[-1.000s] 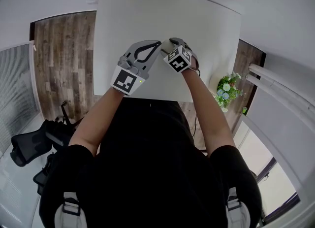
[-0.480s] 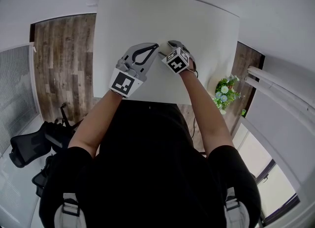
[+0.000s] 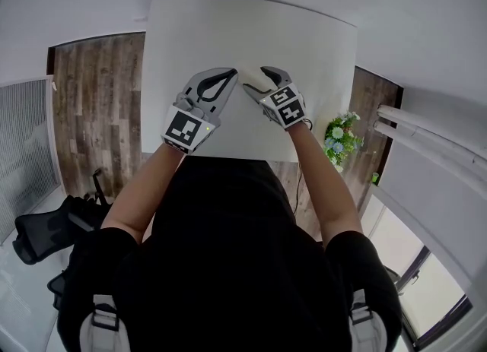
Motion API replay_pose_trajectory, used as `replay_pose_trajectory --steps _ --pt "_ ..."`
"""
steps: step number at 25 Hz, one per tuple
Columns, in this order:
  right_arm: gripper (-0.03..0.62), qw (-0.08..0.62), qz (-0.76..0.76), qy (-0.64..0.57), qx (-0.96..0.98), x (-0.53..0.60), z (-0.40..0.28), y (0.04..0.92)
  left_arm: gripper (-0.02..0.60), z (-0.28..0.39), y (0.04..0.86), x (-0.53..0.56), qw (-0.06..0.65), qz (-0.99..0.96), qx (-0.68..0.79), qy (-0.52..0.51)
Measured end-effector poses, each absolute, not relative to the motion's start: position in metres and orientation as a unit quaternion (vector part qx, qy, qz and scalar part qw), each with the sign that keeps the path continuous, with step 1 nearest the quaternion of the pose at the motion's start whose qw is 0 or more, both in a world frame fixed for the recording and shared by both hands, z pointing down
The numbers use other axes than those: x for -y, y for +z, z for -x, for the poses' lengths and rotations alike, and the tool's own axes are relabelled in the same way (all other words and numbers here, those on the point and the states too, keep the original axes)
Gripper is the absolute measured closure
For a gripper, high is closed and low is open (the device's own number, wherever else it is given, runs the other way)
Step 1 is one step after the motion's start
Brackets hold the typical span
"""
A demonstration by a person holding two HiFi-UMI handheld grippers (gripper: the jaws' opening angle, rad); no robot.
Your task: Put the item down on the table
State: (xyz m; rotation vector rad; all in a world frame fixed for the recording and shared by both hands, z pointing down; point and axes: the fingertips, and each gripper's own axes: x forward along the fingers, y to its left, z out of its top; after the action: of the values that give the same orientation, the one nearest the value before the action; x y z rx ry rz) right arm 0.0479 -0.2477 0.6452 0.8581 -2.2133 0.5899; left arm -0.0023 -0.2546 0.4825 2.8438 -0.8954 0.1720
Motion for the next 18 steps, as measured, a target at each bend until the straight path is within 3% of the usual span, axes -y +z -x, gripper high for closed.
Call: replay_pose_trajectory --steps 8,12,18 --pt "0.316 0.178 -0.384 0.182 0.887 0.234 -0.073 0.517 0.588 -0.008 0.433 0.224 0.045 -0.954 0.293 0.045" --pt "0.323 0.132 -0.407 0.151 0.891 0.217 -0.082 0.454 0.588 -0.015 0.407 0.203 0.035 -0.955 0.294 0.031" --pt "0.410 0.063 -0.393 0.091 0.913 0.181 -0.080 0.391 0.588 -0.026 0.372 0.176 0.020 -0.958 0.284 0.017"
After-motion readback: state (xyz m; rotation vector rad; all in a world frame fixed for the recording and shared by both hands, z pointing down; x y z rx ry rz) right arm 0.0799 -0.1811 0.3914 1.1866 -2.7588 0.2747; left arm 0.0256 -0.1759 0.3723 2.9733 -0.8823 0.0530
